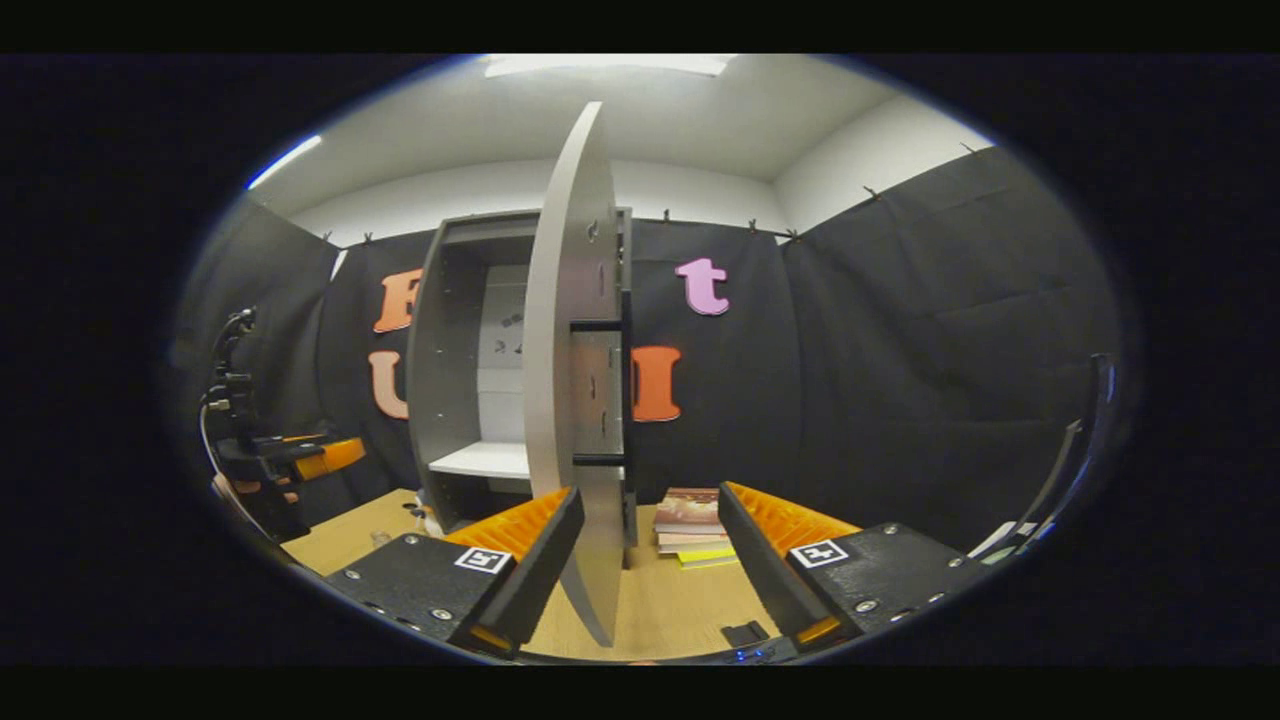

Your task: Open the cabinet door with the right hand, grasp the bottle in the cabinet with the left hand and place it on the coaster, then close the cabinet door with the right hand.

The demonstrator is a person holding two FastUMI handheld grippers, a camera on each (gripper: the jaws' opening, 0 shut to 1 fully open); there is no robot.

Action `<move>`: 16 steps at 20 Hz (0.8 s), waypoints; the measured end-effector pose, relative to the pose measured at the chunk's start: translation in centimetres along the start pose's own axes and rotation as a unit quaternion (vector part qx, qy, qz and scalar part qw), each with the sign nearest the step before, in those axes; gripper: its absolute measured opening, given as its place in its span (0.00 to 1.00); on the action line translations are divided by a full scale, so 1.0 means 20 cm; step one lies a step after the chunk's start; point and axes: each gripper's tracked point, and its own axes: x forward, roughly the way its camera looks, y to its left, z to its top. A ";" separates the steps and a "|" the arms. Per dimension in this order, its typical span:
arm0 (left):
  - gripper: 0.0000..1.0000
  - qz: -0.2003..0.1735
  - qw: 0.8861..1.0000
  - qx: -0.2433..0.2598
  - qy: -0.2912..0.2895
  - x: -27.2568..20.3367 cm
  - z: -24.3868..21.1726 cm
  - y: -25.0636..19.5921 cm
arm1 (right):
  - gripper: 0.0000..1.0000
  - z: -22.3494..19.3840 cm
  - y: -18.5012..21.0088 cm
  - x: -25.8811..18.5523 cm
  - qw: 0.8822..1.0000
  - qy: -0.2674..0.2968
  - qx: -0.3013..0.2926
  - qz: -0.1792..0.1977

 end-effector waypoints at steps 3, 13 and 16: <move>0.94 -0.010 1.000 0.000 -0.005 0.02 0.03 -0.02 | 0.86 0.02 0.09 0.02 0.999 -0.004 0.029 0.028; 0.93 -0.005 1.000 0.009 -0.004 0.10 0.03 0.15 | 0.86 0.07 0.57 0.26 0.990 -0.008 0.081 0.113; 0.93 0.002 1.000 0.009 -0.003 0.14 0.02 0.23 | 0.80 0.05 0.78 0.38 0.986 -0.006 0.089 0.141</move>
